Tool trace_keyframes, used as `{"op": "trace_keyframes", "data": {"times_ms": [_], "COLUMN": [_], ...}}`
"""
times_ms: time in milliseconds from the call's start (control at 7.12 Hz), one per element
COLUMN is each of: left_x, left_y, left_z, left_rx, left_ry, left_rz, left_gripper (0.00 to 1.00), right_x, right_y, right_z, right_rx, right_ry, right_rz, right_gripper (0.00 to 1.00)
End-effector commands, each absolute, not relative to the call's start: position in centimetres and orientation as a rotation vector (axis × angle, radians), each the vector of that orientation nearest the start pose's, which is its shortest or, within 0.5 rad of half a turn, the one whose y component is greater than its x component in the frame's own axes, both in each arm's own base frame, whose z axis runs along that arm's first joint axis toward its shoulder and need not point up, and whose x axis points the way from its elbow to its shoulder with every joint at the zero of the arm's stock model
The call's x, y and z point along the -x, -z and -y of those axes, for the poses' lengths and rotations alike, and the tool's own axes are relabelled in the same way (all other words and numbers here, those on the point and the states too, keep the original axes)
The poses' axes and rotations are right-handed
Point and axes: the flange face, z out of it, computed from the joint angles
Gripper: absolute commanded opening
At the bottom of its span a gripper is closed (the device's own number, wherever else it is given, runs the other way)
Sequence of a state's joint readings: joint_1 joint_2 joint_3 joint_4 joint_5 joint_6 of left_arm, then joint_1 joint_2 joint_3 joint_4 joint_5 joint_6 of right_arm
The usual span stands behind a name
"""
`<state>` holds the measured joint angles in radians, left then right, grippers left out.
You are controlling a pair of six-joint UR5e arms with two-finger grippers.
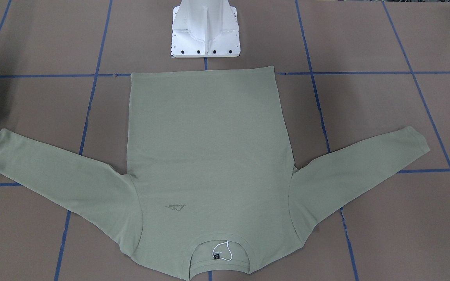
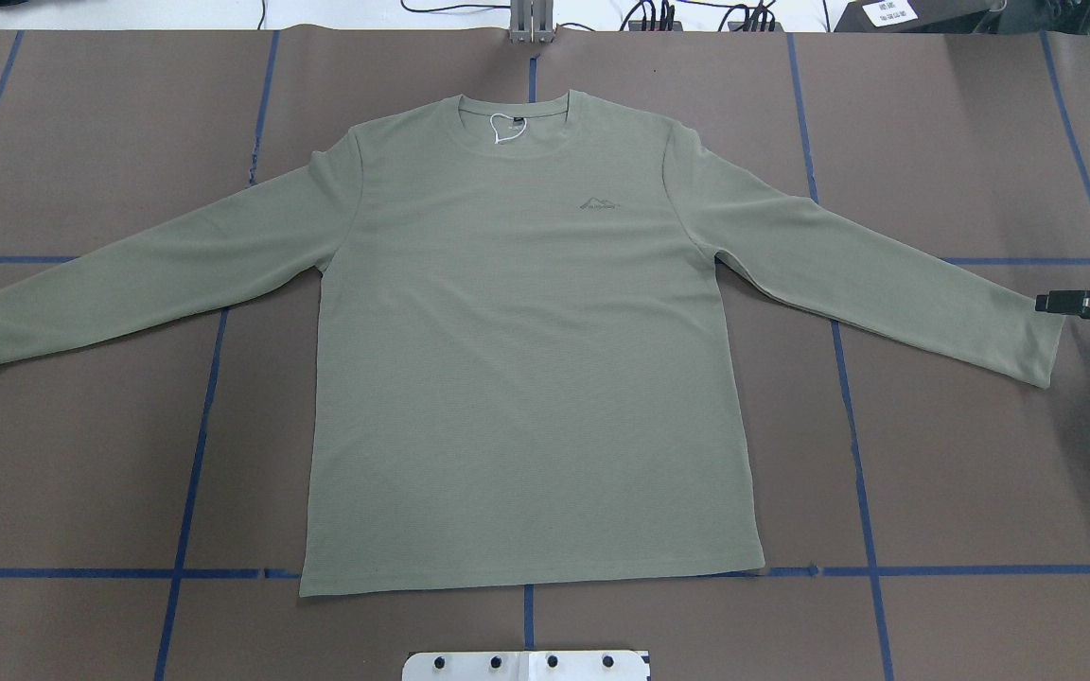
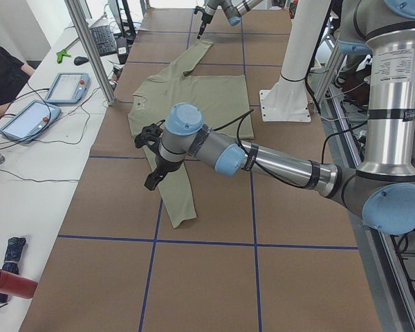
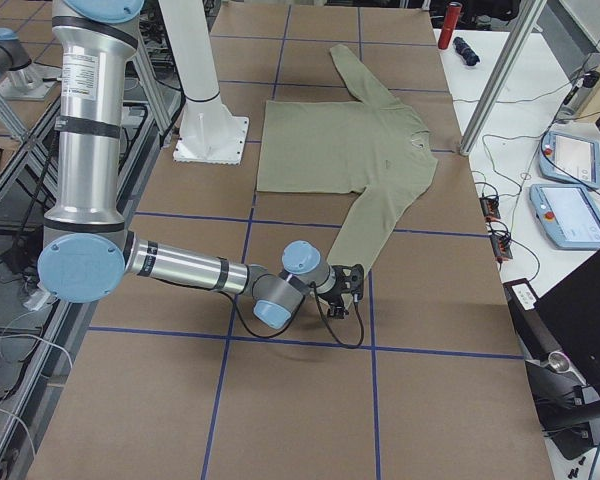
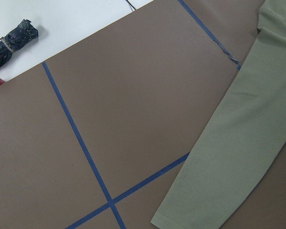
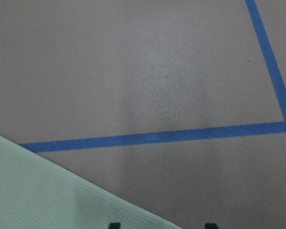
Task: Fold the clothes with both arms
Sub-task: 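Lower the right gripper to the cuff of the sleeve nearest it and grasp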
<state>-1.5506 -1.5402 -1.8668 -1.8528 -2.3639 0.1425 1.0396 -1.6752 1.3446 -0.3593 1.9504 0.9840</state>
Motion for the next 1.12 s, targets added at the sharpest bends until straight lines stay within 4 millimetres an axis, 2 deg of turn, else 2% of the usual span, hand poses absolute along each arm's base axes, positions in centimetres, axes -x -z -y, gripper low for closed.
{"op": "trace_keyframes", "data": {"times_ms": [0,421,982], "left_x": [5.3,5.3,5.3], "left_y": [-49.3,-49.4,-49.6], "left_z": [48.8,48.8,48.8], "left_rx": [-0.567,-0.564,-0.562], "left_ry": [-0.37,-0.37,-0.369], "left_rz": [-0.742,-0.742,-0.744], "left_gripper": [1.0,1.0,1.0], "right_x": [15.7,15.9,15.4], "right_y": [-70.0,-69.8,-70.8], "right_z": [44.4,44.8,44.2], "right_rx": [-0.387,-0.393,-0.402], "right_ry": [-0.245,-0.242,-0.203], "right_rz": [0.841,0.842,0.815], "right_gripper": [0.62,0.47,0.48]}}
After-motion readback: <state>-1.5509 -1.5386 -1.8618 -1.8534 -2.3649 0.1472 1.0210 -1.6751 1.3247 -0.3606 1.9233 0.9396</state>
